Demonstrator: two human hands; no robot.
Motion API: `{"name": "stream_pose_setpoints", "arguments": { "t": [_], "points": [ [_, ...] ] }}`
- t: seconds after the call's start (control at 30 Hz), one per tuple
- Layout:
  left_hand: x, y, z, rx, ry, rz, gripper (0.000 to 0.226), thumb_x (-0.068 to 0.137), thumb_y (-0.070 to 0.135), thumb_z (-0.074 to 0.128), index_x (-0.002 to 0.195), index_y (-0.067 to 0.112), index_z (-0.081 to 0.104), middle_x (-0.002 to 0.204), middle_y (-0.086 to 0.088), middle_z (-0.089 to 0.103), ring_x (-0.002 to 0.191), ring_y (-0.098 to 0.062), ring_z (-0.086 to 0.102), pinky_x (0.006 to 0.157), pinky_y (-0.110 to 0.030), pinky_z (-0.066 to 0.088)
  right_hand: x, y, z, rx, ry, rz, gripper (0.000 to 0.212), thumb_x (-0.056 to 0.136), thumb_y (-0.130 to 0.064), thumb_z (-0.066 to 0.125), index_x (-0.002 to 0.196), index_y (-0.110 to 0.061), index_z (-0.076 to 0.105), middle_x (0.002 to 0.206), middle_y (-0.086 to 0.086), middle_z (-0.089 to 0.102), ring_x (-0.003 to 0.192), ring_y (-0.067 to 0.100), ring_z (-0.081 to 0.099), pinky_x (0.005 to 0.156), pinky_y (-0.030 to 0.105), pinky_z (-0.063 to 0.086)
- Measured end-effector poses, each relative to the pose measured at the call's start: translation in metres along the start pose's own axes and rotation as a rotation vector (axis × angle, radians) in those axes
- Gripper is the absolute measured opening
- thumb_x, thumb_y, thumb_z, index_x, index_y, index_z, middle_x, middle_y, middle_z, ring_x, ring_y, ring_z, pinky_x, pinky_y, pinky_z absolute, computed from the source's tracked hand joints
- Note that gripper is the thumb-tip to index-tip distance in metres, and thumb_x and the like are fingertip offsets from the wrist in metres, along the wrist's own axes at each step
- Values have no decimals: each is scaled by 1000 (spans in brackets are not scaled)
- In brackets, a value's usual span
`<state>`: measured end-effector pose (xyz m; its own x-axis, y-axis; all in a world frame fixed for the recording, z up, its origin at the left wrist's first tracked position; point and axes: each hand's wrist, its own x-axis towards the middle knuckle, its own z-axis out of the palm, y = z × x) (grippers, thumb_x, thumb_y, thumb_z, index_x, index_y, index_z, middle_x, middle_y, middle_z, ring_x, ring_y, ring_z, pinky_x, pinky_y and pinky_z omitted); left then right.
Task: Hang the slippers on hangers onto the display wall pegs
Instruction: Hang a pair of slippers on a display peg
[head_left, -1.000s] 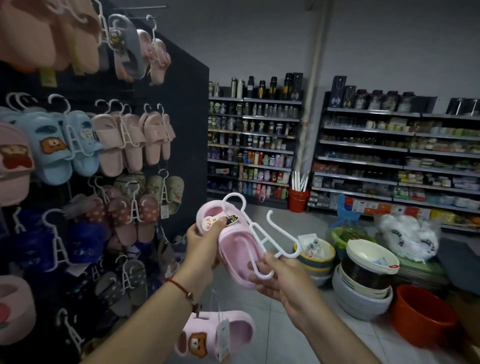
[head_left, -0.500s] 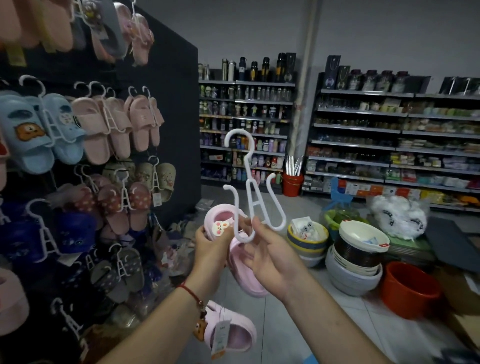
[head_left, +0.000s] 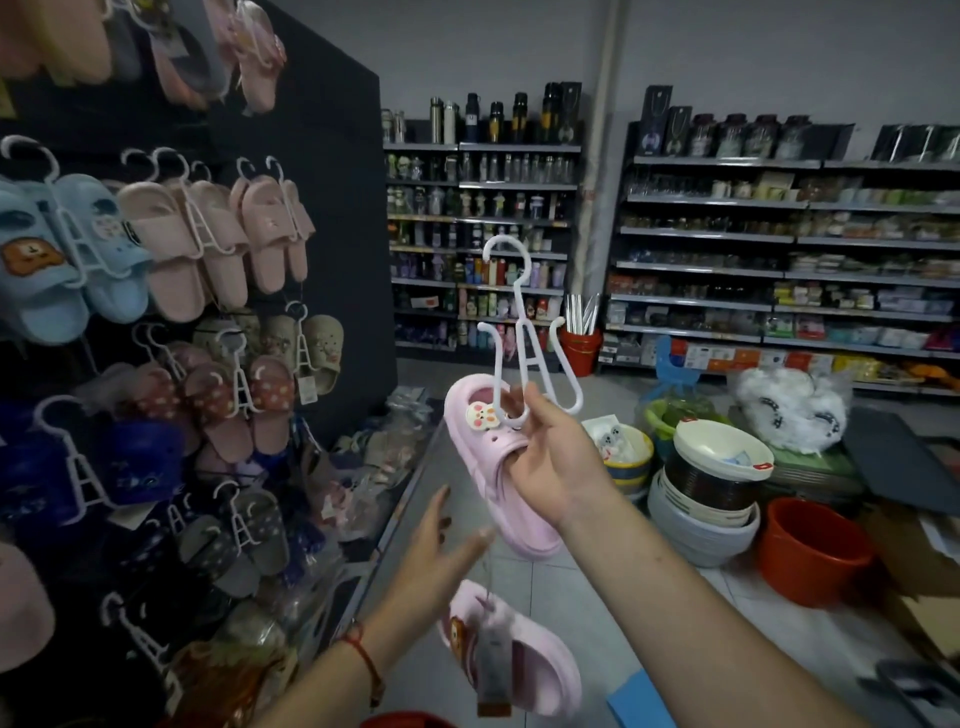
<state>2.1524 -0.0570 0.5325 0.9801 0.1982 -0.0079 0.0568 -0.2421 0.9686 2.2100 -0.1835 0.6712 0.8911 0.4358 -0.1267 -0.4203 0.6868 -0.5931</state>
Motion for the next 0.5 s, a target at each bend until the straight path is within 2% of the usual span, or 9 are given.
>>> {"name": "stream_pose_setpoints", "arguments": {
  "t": [0.07,0.13,0.17,0.2,0.23,0.3,0.37,0.43,0.5],
  "points": [
    [-4,-27,10,81,-46,-29,114,64,76,71,157,37,17,142,15,30,137,-12,35,115,-38,35,3,-7,1,32,-27,-4,24,102,-21,53,89,-5,65,101,15,73,114,34,63,112,49,41],
    [-6,-56,22,93,-107,-54,106,70,60,83,154,33,25,142,15,39,131,-8,45,109,-31,40,7,-14,0,62,-36,-15,21,100,-21,56,94,-5,66,128,17,66,127,35,58,112,50,41],
    [-6,-70,29,104,-131,-62,114,68,55,88,157,28,23,145,13,42,131,-8,49,107,-31,45,7,-17,2,73,-40,-16,20,99,-22,57,97,-4,66,135,17,62,128,35,57,111,52,41],
    [-4,-83,36,126,-138,-71,123,63,54,91,159,31,17,150,12,40,134,-7,48,106,-32,48,6,-20,4,87,-46,-13,21,98,-24,59,100,-5,67,137,16,61,128,35,57,112,52,41],
    [-1,-93,41,138,-131,-78,133,59,53,93,160,36,9,153,10,37,134,-7,48,105,-33,50,5,-24,6,101,-53,-12,22,97,-26,60,99,-6,67,137,13,62,128,35,58,111,52,41],
    [4,-98,48,90,-83,-76,141,54,43,96,158,47,1,147,0,45,116,-8,64,93,-34,58,-1,-30,9,131,-52,-19,24,97,-28,60,88,-8,68,129,8,67,124,33,61,107,51,45],
    [10,-92,50,44,23,-60,136,50,37,91,157,49,8,134,-4,55,101,-11,69,85,-36,61,-8,-35,13,147,-55,-28,24,97,-28,60,83,-9,68,123,8,70,117,33,65,105,51,47],
    [20,-84,48,10,142,-58,124,49,39,82,151,58,14,132,1,57,105,-12,67,88,-40,60,-12,-39,14,160,-66,-34,22,96,-26,61,83,-10,69,116,8,73,106,32,70,101,52,49],
    [31,-79,44,17,234,-51,114,57,39,77,148,63,12,135,5,56,113,-16,64,91,-47,58,-16,-43,14,163,-76,-51,22,95,-25,61,82,-10,70,107,8,73,90,31,74,91,51,53]
  ]
}}
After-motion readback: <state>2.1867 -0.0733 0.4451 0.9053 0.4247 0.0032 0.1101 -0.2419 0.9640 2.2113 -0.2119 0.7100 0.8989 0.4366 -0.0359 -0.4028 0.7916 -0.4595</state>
